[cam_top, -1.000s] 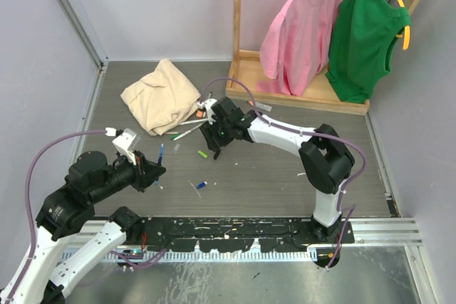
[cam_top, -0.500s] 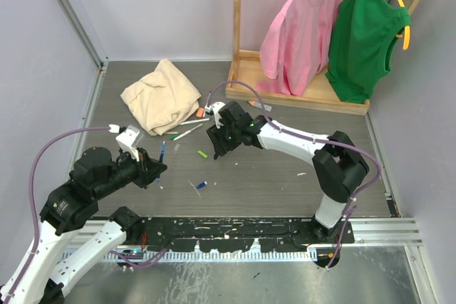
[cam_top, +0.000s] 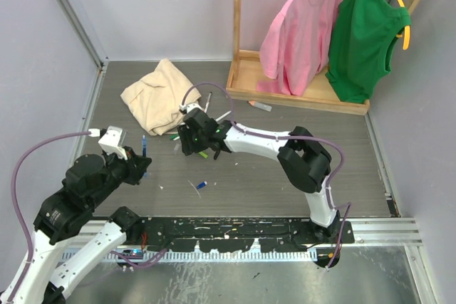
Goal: Insert the pens into the pen caps
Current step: Pick up the pen cap from the center of the board.
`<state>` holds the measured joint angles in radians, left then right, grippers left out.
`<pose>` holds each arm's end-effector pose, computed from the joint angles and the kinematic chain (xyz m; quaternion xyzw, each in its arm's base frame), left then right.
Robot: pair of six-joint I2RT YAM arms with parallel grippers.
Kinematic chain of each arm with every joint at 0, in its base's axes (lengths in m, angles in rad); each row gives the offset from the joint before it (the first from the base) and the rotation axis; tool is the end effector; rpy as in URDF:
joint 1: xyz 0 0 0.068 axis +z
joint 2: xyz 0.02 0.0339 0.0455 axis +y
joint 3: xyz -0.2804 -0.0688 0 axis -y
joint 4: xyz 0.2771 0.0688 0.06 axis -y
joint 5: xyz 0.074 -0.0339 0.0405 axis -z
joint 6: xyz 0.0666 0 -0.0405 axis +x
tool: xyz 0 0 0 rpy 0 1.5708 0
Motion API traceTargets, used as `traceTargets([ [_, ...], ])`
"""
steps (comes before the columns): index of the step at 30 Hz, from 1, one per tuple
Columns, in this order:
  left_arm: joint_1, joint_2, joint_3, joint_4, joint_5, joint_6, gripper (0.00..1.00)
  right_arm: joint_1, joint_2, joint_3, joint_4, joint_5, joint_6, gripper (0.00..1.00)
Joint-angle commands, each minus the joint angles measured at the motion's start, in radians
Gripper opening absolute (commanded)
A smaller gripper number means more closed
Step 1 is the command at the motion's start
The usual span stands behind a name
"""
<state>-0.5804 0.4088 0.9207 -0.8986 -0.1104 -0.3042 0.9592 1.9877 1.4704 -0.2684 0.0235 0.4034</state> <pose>0.0916 -0.0513 0.3601 0.0836 0.8249 -0.1971 0.5232 0.2903 0.4113 0.1856 -0.2491 0.8897 0.2325 0.3040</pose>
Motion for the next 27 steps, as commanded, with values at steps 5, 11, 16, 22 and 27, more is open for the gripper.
traceTargets([
  [5,-0.001,0.001,0.025,0.004,-0.068,-0.016,0.00,0.054,0.099,0.161,0.031,0.270,0.426,0.55],
  [11,-0.001,-0.022,0.022,0.002,-0.082,-0.020,0.00,0.089,0.190,0.296,-0.120,0.417,0.537,0.56],
  [16,0.000,-0.024,0.020,0.002,-0.082,-0.019,0.00,0.098,0.254,0.386,-0.168,0.442,0.527,0.56],
  [22,-0.001,-0.025,0.019,0.003,-0.077,-0.018,0.00,0.108,0.311,0.449,-0.197,0.455,0.507,0.56],
  [27,-0.001,-0.032,0.020,0.004,-0.075,-0.017,0.00,0.114,0.355,0.489,-0.220,0.457,0.483,0.56],
])
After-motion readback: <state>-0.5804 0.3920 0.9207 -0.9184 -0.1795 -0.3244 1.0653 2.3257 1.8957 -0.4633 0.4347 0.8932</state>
